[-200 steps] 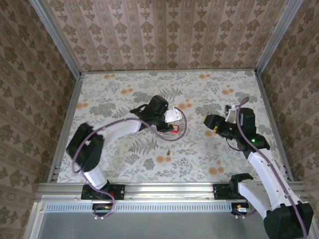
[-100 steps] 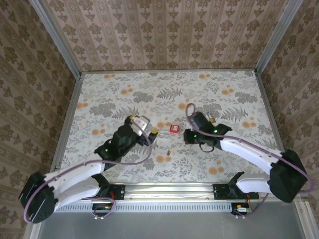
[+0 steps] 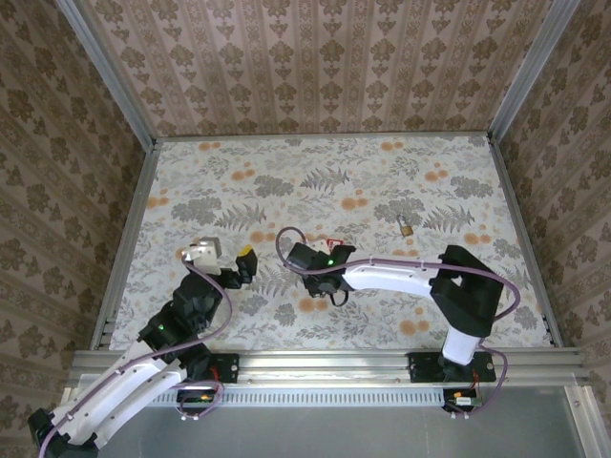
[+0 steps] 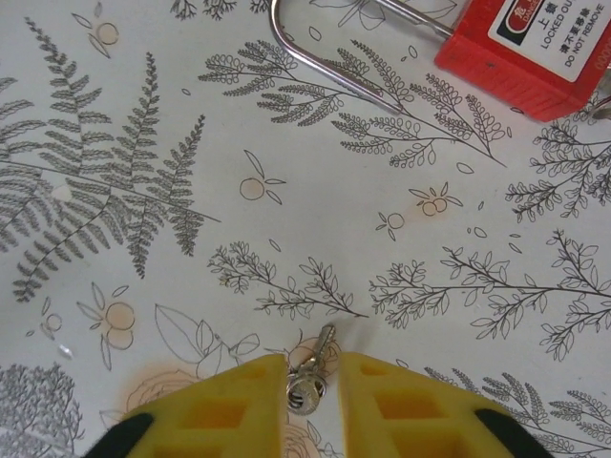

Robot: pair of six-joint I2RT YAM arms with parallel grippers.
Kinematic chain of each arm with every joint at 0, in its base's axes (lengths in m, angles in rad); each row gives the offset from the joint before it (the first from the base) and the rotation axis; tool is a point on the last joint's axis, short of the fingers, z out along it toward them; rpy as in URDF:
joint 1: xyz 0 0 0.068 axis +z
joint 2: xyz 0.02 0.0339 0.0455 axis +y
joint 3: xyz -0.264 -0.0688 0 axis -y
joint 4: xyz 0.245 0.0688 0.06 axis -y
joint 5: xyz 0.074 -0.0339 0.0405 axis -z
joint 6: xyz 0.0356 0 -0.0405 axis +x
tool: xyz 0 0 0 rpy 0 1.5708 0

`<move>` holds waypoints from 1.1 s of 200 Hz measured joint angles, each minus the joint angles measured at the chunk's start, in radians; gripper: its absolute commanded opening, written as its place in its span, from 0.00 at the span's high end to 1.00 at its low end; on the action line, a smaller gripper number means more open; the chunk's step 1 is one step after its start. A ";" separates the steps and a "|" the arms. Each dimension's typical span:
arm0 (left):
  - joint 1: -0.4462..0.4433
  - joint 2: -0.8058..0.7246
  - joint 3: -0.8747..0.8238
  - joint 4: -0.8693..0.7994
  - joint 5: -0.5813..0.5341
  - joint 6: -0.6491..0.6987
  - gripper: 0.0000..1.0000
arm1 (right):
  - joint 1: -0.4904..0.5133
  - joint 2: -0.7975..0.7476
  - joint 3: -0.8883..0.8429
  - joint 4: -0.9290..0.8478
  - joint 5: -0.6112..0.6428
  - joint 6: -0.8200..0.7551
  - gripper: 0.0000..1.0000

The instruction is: Unlock with the key

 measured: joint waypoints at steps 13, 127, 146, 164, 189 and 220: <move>0.006 -0.005 -0.003 -0.027 0.000 -0.014 0.00 | 0.008 0.029 0.022 -0.019 0.010 0.012 0.74; 0.021 0.146 0.045 -0.164 0.010 -0.066 0.00 | 0.024 0.124 0.046 -0.069 0.030 0.051 0.74; 0.024 0.147 0.045 -0.159 0.023 -0.066 0.00 | 0.024 0.124 0.046 -0.073 0.032 0.051 0.76; 0.024 0.148 0.045 -0.149 0.031 -0.065 0.00 | 0.024 0.124 0.046 -0.078 0.033 0.051 0.77; 0.026 0.159 0.047 -0.141 0.044 -0.065 0.00 | 0.019 0.121 0.043 -0.080 0.034 0.049 0.74; 0.032 0.174 0.051 -0.134 0.056 -0.064 0.00 | -0.049 0.014 0.003 -0.083 0.029 0.002 0.59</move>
